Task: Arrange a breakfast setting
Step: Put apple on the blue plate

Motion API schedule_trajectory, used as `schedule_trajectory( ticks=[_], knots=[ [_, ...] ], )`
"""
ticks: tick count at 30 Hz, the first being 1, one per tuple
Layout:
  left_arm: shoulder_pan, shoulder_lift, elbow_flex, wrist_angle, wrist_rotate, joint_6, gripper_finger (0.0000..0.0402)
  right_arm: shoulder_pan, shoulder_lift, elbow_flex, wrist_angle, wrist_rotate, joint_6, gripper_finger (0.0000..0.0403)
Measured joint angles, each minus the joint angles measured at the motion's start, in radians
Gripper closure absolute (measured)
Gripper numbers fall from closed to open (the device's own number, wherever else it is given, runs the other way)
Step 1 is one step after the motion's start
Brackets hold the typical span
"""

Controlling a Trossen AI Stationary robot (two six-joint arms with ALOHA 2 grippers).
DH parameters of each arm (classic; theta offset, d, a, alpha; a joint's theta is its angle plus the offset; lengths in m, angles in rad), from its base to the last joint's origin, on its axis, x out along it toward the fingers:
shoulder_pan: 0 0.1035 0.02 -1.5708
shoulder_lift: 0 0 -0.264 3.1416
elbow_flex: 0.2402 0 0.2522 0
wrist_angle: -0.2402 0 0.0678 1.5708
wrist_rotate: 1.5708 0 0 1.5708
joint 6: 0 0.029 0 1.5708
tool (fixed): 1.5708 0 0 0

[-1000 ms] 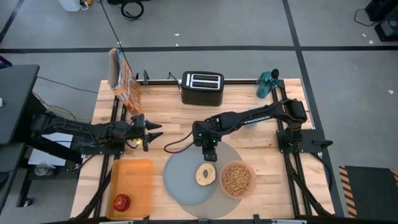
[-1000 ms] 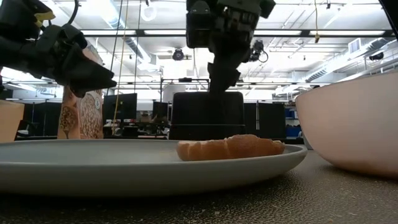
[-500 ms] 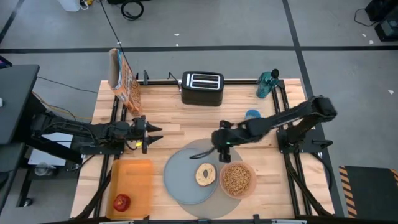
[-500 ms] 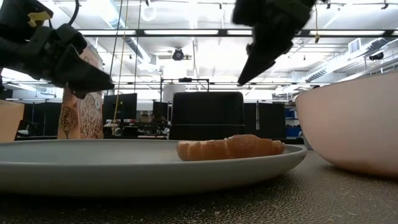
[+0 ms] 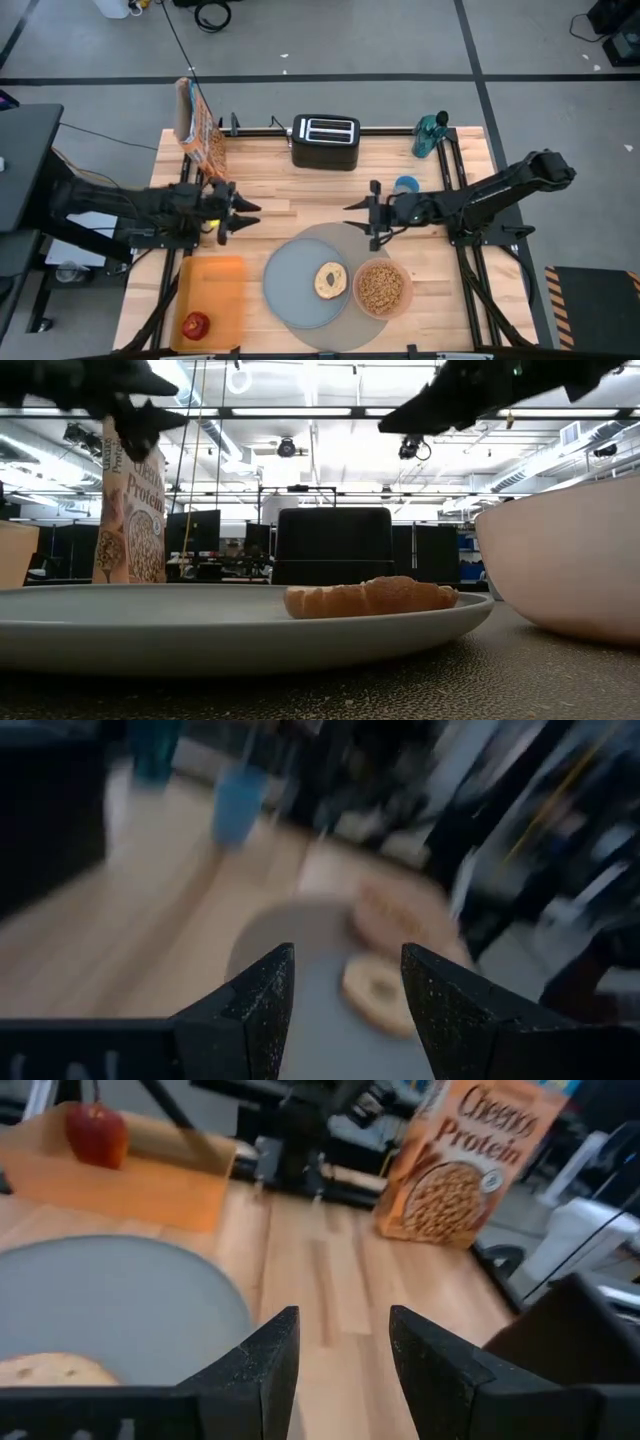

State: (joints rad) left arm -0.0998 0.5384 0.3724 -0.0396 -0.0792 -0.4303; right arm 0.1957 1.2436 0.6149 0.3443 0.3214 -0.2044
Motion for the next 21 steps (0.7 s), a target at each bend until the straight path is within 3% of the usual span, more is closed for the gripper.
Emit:
schedule_trajectory(
  ticks=[3,5,10,15,21],
  knots=[
    [-0.055,0.110,0.229,-0.357,-0.029,-0.079,0.0210,-0.014,-0.014,-0.069,0.127,0.002,-0.022,0.0239],
    [-0.113,0.213,0.366,-0.502,-0.013,-0.156,0.0210,-0.021,-0.015,-0.112,0.210,0.002,-0.024,0.0239],
    [-0.285,0.511,0.619,-0.708,0.075,-0.387,0.0210,-0.029,-0.004,-0.203,0.373,0.003,-0.032,0.0239],
    [-0.374,0.764,0.848,-1.003,0.152,-0.680,0.0210,-0.027,-0.003,-0.253,0.453,0.001,-0.035,0.0239],
    [-0.431,0.944,0.996,-1.091,0.244,-0.970,0.0210,-0.009,-0.003,-0.270,0.455,-0.001,-0.042,0.0239]
  ],
)
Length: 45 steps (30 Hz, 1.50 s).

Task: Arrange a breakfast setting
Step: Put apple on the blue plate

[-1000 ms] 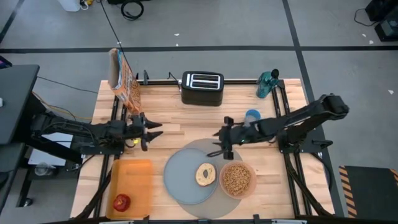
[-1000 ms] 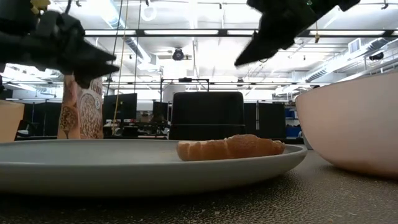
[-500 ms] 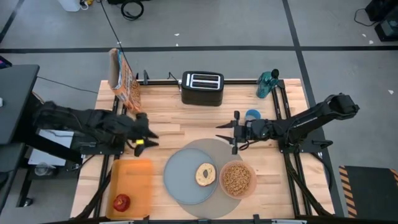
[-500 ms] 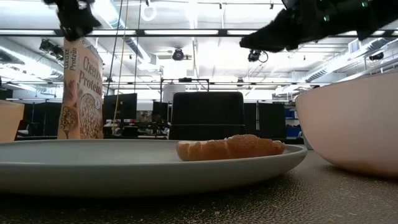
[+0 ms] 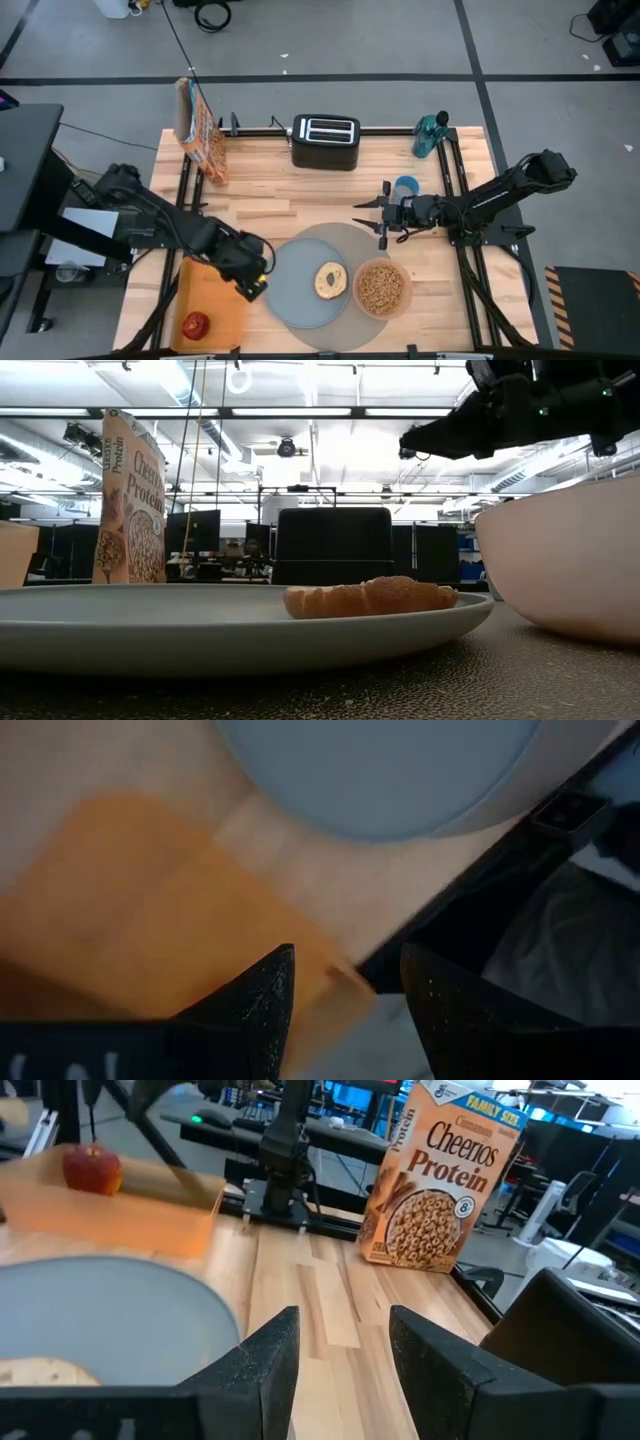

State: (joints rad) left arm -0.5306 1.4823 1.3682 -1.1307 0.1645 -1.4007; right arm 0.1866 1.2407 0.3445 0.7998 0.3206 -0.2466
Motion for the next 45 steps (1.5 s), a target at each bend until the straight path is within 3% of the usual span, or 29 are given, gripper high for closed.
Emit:
schedule_trajectory(
  ticks=[8,13,21,27,37,45],
  knots=[
    [-0.084,0.106,0.019,-0.064,0.239,-0.303,0.0210,-0.003,-0.001,-0.013,0.056,0.004,-0.110,0.0239],
    [-0.134,0.133,0.019,-0.067,0.341,-0.448,0.0210,-0.031,0.000,-0.013,0.061,-0.079,-0.123,0.0239],
    [-0.221,0.148,-0.033,-0.032,0.365,-0.569,0.0210,-0.066,0.000,-0.025,0.076,-0.138,-0.116,0.0239],
    [-0.268,0.146,-0.069,-0.011,0.368,-0.557,0.0210,-0.067,0.000,-0.031,0.091,-0.140,-0.112,0.0239],
    [-0.311,0.146,-0.176,0.053,0.364,-0.319,0.0210,-0.067,0.000,-0.031,0.089,-0.142,-0.097,0.0239],
    [-0.321,0.147,-0.230,0.139,0.408,-0.255,0.0211,-0.066,0.000,-0.031,0.083,-0.193,-0.093,0.0239]
  ],
)
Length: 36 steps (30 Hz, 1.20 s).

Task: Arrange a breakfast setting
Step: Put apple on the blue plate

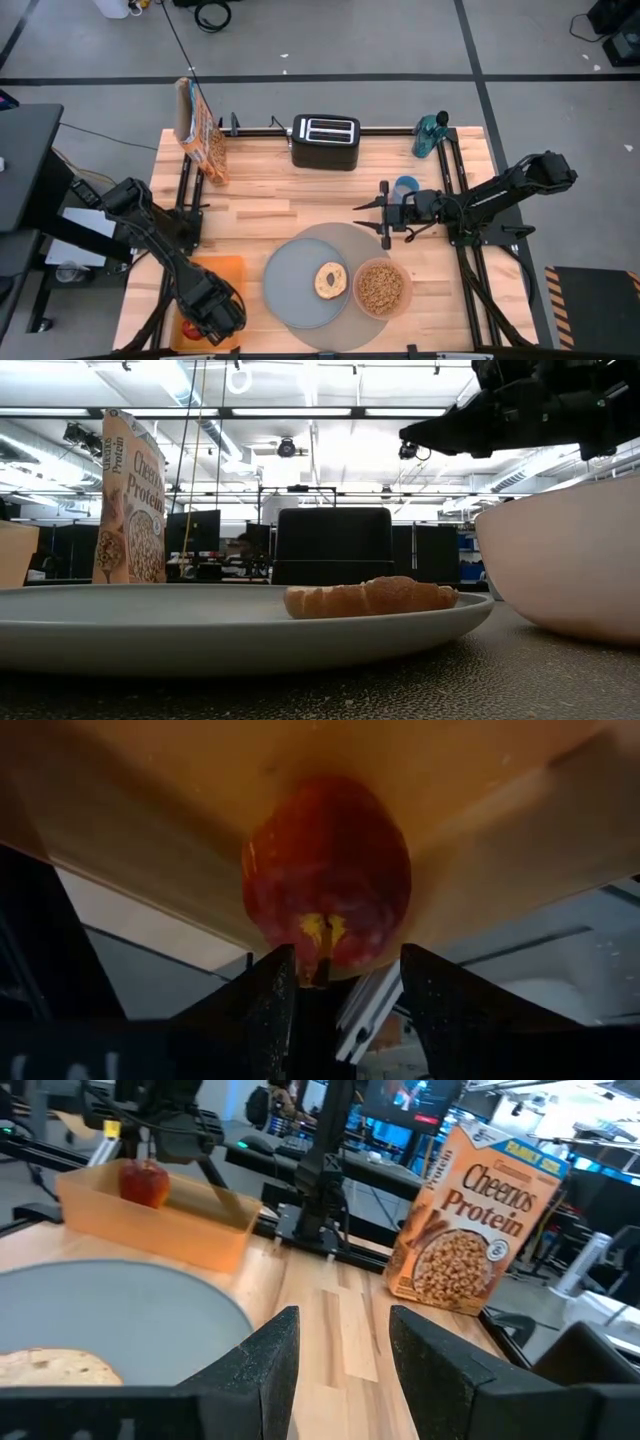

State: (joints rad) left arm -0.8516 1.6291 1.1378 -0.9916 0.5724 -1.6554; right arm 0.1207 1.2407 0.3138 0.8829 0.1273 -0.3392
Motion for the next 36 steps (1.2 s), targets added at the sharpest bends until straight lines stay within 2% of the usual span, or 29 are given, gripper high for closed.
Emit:
schedule_trajectory(
  ticks=[12,20,25,30,36],
  knots=[
    [-0.035,0.000,0.000,0.006,0.009,0.002,0.0266,0.000,0.000,0.000,0.000,-0.025,0.005,0.0239],
    [-0.041,0.023,0.000,0.006,-0.017,0.028,0.0274,0.000,0.000,0.000,-0.001,-0.025,0.005,0.0239],
    [-0.036,0.054,0.000,0.010,0.058,0.116,0.0274,0.000,0.000,0.000,-0.001,-0.025,0.005,0.0239],
    [-0.035,0.054,0.000,0.005,0.052,0.115,0.0276,0.000,0.000,0.000,0.000,-0.025,0.005,0.0239],
    [-0.035,0.054,0.000,0.006,0.053,0.115,0.0310,0.000,0.000,0.000,-0.001,-0.025,0.005,0.0239]
  ],
)
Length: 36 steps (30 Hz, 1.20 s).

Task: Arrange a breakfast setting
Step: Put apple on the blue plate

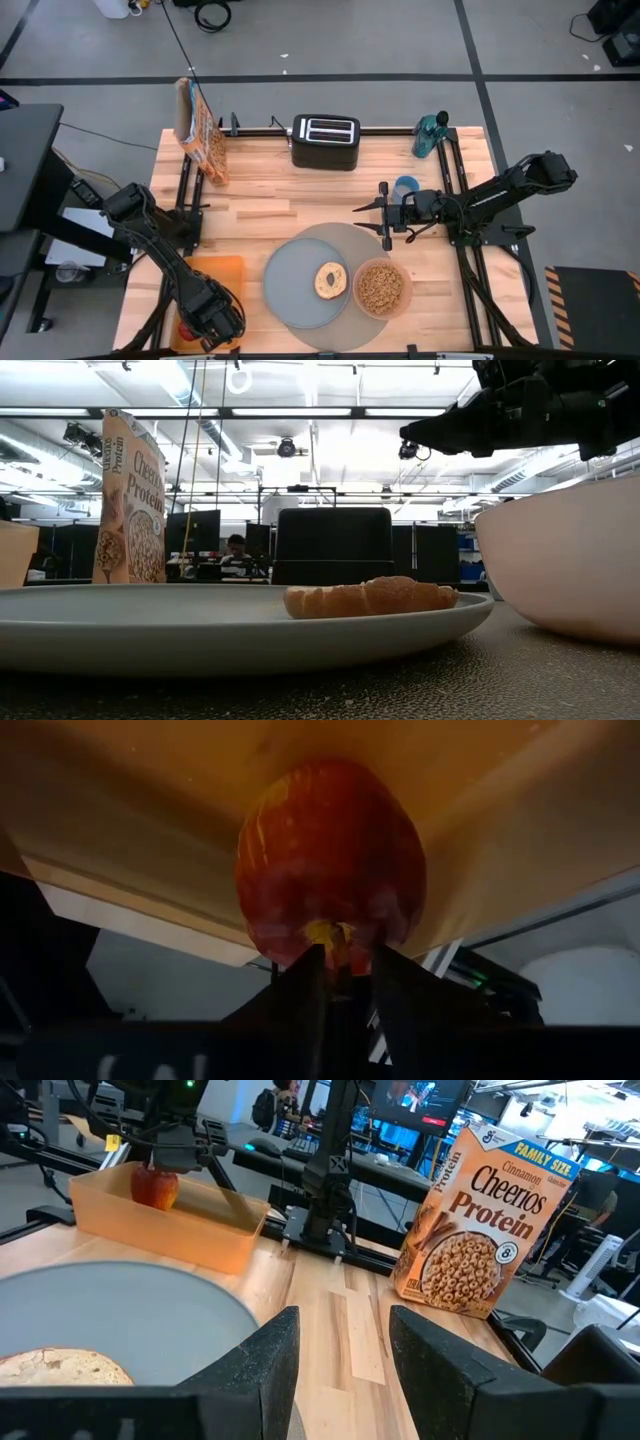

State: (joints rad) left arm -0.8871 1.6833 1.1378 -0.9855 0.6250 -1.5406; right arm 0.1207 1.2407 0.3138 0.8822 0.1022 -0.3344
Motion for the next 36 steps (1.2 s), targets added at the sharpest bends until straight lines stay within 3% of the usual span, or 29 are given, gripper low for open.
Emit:
schedule_trajectory(
  ticks=[8,23,36],
  knots=[
    [0.000,0.000,0.000,-0.001,0.001,0.000,0.0384,0.000,0.000,0.000,0.000,0.000,0.000,0.0239],
    [0.038,0.000,0.009,-0.050,0.060,0.058,0.0383,0.000,0.000,0.000,0.000,0.000,0.000,0.0239],
    [0.165,-0.002,0.204,-0.416,0.010,0.249,0.0384,0.000,0.000,0.000,0.000,0.000,-0.001,0.0239]
  ],
)
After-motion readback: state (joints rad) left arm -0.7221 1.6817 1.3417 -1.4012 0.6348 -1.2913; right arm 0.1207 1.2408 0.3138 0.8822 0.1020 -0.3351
